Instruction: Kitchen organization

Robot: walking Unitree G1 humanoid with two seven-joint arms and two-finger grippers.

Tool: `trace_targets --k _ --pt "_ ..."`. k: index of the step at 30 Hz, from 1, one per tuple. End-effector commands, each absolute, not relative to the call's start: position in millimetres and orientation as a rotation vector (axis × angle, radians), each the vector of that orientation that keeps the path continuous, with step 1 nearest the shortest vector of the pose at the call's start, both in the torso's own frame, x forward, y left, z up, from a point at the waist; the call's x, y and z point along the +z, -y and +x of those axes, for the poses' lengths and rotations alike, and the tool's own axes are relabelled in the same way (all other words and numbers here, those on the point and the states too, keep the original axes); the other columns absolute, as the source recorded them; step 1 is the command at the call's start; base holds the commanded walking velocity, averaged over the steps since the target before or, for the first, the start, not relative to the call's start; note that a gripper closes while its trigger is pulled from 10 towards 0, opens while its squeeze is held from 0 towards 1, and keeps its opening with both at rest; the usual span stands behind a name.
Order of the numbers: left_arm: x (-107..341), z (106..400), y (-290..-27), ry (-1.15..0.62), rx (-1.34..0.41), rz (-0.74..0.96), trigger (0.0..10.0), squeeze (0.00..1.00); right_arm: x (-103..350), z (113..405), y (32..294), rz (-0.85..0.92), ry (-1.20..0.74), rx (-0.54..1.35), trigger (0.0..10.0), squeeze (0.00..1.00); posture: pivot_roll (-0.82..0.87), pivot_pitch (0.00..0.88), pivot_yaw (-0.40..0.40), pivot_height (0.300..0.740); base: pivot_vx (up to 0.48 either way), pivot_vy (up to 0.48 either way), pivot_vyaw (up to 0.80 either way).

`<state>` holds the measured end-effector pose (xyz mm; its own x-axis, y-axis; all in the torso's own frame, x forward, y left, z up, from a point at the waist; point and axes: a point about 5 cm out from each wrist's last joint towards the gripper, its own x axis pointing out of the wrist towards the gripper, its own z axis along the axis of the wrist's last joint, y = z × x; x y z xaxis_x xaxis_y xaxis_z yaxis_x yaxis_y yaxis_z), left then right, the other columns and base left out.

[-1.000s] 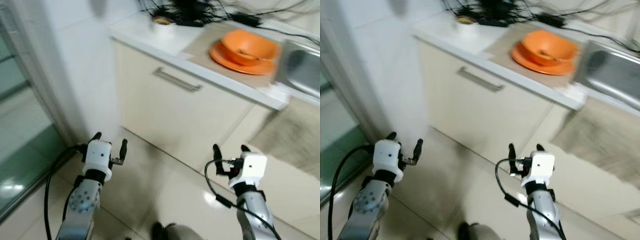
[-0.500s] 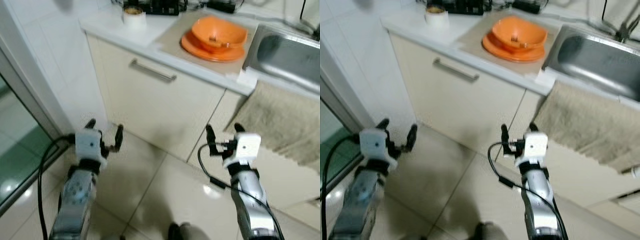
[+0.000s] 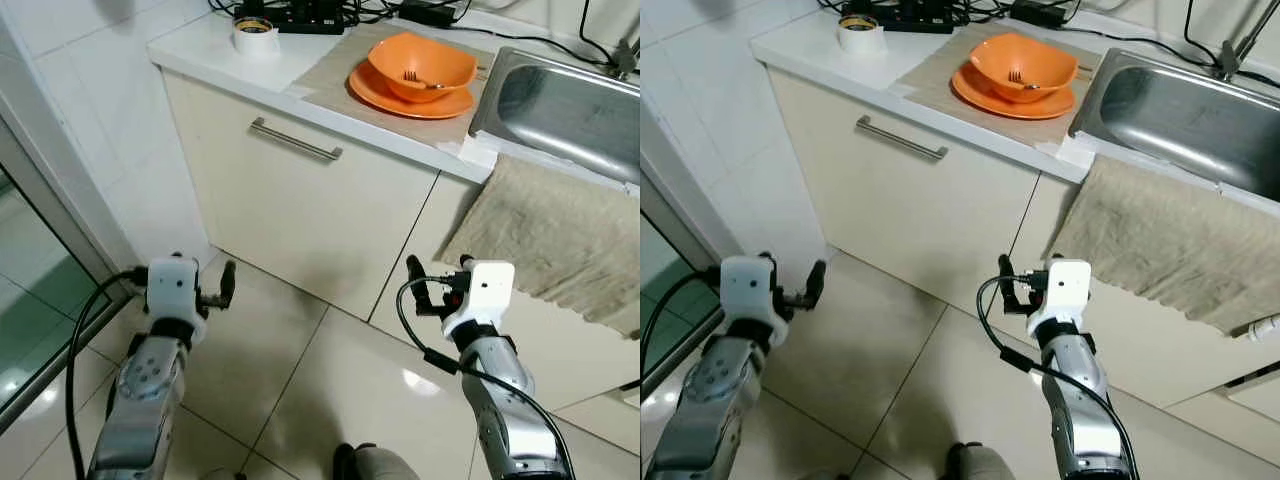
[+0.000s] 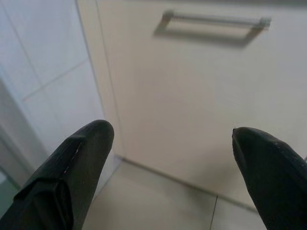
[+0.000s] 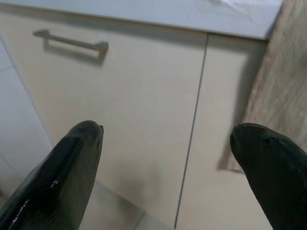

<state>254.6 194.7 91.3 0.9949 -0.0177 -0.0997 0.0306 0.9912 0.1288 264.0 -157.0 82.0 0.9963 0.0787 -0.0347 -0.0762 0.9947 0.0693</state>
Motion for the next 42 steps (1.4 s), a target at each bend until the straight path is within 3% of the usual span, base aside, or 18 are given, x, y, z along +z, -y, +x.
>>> trace_targets --k 1,10,23,27,31,42 --pt "92.4 250.7 -194.0 -0.108 -0.03 0.136 10.0 0.0 75.5 257.7 162.7 0.079 -0.071 0.049 10.0 0.0 -0.16 0.118 -0.068 0.74 0.0 0.0 -0.61" --pt "100.0 252.6 -190.0 -0.071 -0.042 0.147 10.0 0.0 73.3 246.5 169.9 0.098 -0.066 0.006 10.0 0.0 -0.17 0.12 -0.068 0.74 0.0 0.082 -0.79" --pt "105.7 262.4 -184.2 -0.038 -0.07 0.174 10.0 0.0 76.8 240.3 172.3 0.1 -0.039 -0.036 10.0 0.0 -0.2 0.12 -0.044 0.74 0.0 0.416 -0.8" --pt "111.6 264.4 -181.1 0.002 -0.084 0.235 10.0 0.0 80.3 242.7 169.5 0.085 -0.023 -0.019 10.0 0.0 -0.2 0.121 -0.046 0.74 0.0 -0.317 -0.8" --pt "115.1 264.4 -184.0 0.026 -0.049 0.19 10.0 0.0 85.8 246.6 164.7 0.072 0.0 0.016 10.0 0.0 -0.19 0.123 -0.056 0.74 0.0 -0.48 -0.66" --pt "128.4 256.5 -178.4 0.149 -0.037 0.149 10.0 0.0 102.2 262.9 163.7 0.026 0.063 0.103 10.0 0.0 -0.15 0.12 -0.084 0.74 0.0 -0.075 0.0"
